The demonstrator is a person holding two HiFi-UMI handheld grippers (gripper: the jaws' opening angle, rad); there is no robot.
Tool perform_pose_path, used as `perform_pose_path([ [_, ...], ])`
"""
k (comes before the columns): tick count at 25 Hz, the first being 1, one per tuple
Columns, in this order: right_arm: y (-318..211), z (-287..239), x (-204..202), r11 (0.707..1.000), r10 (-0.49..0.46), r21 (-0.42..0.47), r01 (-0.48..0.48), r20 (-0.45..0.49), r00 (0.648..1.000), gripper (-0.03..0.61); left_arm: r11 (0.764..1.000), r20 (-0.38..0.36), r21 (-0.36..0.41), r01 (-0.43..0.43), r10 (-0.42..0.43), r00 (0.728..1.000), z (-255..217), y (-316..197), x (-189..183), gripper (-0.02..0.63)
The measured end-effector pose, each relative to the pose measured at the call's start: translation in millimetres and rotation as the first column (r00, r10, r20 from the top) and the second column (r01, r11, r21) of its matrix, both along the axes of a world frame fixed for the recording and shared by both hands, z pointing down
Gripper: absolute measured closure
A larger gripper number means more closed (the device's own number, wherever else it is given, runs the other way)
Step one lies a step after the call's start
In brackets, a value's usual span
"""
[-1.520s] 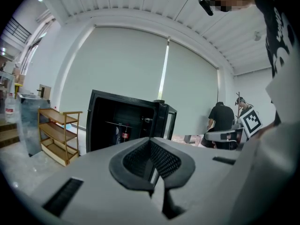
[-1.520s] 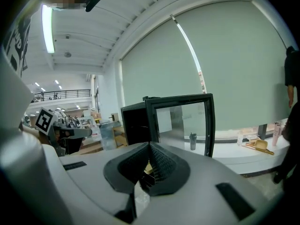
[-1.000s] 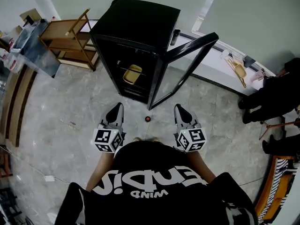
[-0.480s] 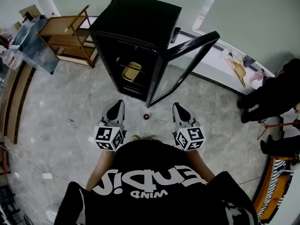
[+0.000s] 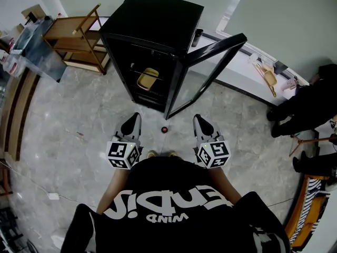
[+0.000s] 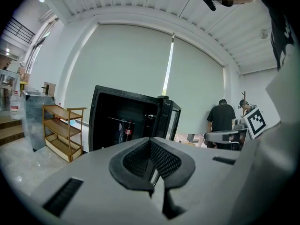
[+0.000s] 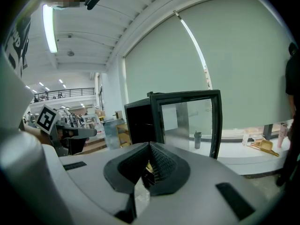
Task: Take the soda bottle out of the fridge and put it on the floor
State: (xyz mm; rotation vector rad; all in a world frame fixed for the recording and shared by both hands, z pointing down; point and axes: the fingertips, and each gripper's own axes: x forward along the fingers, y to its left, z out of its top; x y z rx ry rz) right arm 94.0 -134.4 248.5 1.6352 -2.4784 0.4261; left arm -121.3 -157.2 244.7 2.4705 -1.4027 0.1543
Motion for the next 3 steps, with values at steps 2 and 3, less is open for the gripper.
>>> perform_pose_path([
  [2, 0.5, 1.1, 1.2, 1.0, 0.0, -0.001, 0.0, 0.0, 1.0, 0.554, 1.0, -0.001, -0.004, -0.001, 0.001, 1.0, 1.9, 1.5, 1.1, 0.606],
  [3, 0.7, 1.6, 1.8, 1.0, 0.0, -0.001, 0.0, 0.0, 1.0, 0.554, 1.0, -0.001, -0.006, -0.001, 0.001, 1.0, 2.7, 2.2, 1.7, 0.606],
])
